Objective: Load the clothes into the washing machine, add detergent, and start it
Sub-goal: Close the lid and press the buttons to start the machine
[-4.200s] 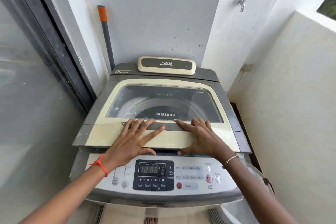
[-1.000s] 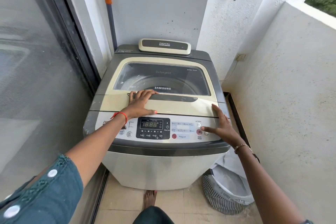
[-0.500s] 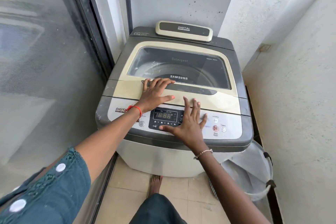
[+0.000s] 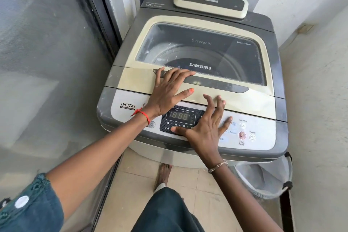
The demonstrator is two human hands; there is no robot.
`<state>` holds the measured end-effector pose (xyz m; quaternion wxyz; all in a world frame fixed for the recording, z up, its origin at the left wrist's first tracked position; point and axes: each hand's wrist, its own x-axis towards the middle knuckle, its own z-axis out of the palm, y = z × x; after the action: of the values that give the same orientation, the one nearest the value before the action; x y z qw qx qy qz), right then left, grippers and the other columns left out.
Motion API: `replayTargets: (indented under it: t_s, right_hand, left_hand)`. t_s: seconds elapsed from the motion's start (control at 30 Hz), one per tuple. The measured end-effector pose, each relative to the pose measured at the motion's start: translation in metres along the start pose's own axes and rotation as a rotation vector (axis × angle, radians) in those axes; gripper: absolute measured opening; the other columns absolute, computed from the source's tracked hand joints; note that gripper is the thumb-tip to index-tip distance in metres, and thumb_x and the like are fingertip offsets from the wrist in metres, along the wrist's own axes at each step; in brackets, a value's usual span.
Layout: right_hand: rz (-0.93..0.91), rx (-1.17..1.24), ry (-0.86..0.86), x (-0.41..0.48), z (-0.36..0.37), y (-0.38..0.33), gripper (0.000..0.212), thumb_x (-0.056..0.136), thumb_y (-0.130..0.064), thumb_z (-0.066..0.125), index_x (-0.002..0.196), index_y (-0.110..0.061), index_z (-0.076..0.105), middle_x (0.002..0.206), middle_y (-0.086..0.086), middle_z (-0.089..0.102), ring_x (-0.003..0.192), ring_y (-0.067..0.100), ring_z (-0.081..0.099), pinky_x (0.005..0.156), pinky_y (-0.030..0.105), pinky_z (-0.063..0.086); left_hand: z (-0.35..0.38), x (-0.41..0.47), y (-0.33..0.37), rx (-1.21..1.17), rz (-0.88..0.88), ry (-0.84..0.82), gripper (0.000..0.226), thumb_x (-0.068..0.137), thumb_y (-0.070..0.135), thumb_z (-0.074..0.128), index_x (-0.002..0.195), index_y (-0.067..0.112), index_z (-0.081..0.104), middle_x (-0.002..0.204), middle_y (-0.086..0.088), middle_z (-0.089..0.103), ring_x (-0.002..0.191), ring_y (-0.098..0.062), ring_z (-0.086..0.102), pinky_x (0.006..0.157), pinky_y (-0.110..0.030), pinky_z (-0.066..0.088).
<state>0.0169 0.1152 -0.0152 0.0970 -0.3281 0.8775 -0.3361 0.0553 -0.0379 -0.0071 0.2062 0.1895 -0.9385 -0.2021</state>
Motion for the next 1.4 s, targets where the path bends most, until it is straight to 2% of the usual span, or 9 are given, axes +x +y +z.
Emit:
replayTargets:
  t_s: [0.23,0.7,1.4]
  right_hand:
    - [-0.01,0.0,-0.047,-0.0008,-0.0024,0.0011,0.116,0.051,-0.056,0.079,0.142,-0.026,0.014,0.156,0.002,-0.006,0.142,0.015,-0.02,0.11,0.048,-0.021]
    - [-0.021,-0.006,-0.059,-0.0027,-0.0047,0.0007,0.115,0.056,-0.059,0.075,0.145,-0.025,0.01,0.157,0.002,-0.01,0.141,0.015,-0.021,0.109,0.046,-0.023]
    - [-0.021,0.005,-0.035,-0.0025,-0.0022,0.0026,0.116,0.055,-0.059,0.077,0.144,-0.025,0.013,0.157,0.003,-0.008,0.142,0.016,-0.019,0.11,0.048,-0.021]
  left_hand:
    - [-0.001,-0.001,0.0022,0.002,-0.002,0.011,0.061,0.085,0.059,0.024,0.134,0.029,0.042,0.131,0.012,0.048,0.128,-0.013,0.034,0.111,-0.049,0.008]
    - [-0.0018,-0.002,0.0065,0.065,-0.002,0.015,0.062,0.082,0.06,0.028,0.133,0.028,0.043,0.13,0.009,0.049,0.128,-0.015,0.036,0.111,-0.048,0.008]
    - [-0.0012,-0.0017,0.0044,0.004,-0.002,0.034,0.062,0.081,0.059,0.031,0.132,0.026,0.046,0.128,0.009,0.051,0.127,-0.014,0.038,0.111,-0.047,0.007]
